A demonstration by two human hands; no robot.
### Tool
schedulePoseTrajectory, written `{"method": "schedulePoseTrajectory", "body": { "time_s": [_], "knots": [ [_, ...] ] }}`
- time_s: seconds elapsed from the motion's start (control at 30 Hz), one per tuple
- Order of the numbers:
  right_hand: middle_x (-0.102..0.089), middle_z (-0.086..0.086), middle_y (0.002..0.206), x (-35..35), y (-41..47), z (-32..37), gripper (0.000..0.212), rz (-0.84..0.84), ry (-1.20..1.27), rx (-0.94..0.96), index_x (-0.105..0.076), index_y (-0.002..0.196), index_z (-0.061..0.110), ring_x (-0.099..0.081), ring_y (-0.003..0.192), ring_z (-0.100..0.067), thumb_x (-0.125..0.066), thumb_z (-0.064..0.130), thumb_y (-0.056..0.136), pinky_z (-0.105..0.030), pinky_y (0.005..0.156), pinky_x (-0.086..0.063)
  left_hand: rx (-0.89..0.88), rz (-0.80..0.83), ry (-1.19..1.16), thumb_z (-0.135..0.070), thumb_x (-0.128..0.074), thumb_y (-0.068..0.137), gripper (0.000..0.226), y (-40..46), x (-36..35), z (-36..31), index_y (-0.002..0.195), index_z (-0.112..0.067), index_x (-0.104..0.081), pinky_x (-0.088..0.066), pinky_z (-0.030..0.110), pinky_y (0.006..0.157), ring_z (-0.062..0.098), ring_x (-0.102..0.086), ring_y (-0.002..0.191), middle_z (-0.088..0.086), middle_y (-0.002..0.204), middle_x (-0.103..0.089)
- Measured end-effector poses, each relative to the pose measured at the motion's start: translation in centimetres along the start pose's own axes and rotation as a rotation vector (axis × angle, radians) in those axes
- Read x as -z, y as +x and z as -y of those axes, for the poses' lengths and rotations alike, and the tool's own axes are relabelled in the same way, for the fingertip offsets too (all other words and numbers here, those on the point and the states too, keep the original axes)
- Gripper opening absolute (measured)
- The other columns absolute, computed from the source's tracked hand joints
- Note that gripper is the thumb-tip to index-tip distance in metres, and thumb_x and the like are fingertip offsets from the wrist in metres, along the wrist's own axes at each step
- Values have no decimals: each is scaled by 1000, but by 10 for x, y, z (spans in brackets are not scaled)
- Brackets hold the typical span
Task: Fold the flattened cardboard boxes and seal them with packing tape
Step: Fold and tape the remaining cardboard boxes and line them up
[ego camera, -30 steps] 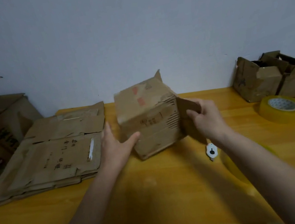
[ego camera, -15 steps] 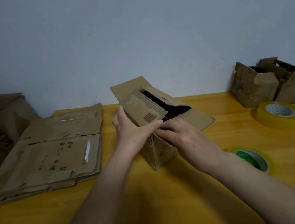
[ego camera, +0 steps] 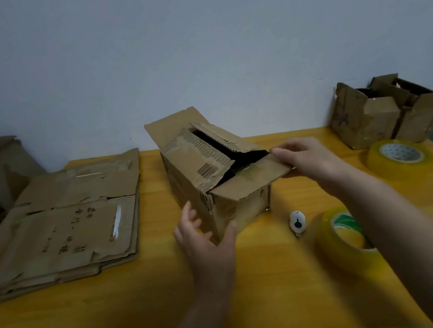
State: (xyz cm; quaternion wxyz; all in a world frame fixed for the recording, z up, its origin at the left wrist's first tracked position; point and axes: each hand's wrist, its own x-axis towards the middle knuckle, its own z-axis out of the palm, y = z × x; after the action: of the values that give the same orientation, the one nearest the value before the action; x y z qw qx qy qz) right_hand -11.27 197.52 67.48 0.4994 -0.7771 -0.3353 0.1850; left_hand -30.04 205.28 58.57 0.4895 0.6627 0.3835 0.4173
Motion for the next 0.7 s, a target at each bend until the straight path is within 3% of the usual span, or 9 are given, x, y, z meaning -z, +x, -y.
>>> {"method": "schedulePoseTrajectory", "body": {
  "time_s": [0.07,0.13,0.23,0.3,0.37,0.43,0.53,0.63,0.7],
  "knots": [
    [-66,-5,94,-8,-4,1,22,-51,-19,20,-68,98,10,-60,82,-15,-55,27,96,-27,68,-52,37,26,-115,-22,-72,84,74,2,-5,0,146,-24,-31,-51,29,90,14,-49,115,-4,132,-39],
    [-69,-9,83,-17,-11,4,25,-114,-49,31,-71,86,7,-59,76,-16,-58,27,93,-41,72,-52,34,-38,-156,-21,-63,90,60,17,-3,-4,144,-21,-35,-49,25,86,12,-49,115,-3,133,-41],
    [-71,-12,79,-32,-30,14,26,-2,-4,115,-73,88,-1,-62,70,-16,-58,18,94,-37,76,-55,92,-76,-117,-22,-47,100,40,55,6,-8,139,-17,-40,-41,20,75,9,-51,100,-1,126,-49],
    [-72,-15,86,-40,-42,20,24,192,78,181,-72,96,-2,-66,76,-21,-54,14,95,-32,75,-56,177,-96,-151,-23,-43,102,40,85,15,-7,142,-16,-38,-43,30,86,16,-52,112,3,134,-51],
    [-73,-15,87,-41,-45,22,25,238,109,267,-73,95,0,-68,80,-23,-53,15,96,-30,74,-56,246,-157,-175,-24,-43,103,47,101,20,-6,147,-15,-31,-43,37,101,22,-47,128,6,144,-44],
    [-74,-8,82,-35,-36,14,26,62,73,300,-75,86,3,-68,78,-20,-55,18,95,-23,70,-53,212,-195,-164,-21,-42,103,48,85,18,-6,148,-13,-28,-44,35,102,23,-44,130,6,146,-42],
    [-63,-4,76,-17,-8,-13,25,-425,108,93,-63,75,4,-56,76,-23,-59,22,92,-35,68,-44,69,-113,-187,-17,-45,101,48,29,0,-4,146,-17,-29,-46,12,76,17,-48,123,1,136,-47],
    [-48,-4,100,1,16,-44,26,-755,350,-250,-48,94,13,-51,95,-24,-63,33,86,-38,84,-45,32,-7,-221,-43,-55,83,74,0,-23,0,147,-30,-20,-53,26,82,19,-41,131,-2,144,-35],
    [-47,-3,124,8,25,-55,50,-657,483,-317,-44,123,11,-48,112,-21,-63,40,87,-38,95,-44,5,-22,-203,-53,-63,77,84,1,-32,-4,146,-33,-20,-52,42,93,22,-42,132,-2,142,-34]
  ]
}}
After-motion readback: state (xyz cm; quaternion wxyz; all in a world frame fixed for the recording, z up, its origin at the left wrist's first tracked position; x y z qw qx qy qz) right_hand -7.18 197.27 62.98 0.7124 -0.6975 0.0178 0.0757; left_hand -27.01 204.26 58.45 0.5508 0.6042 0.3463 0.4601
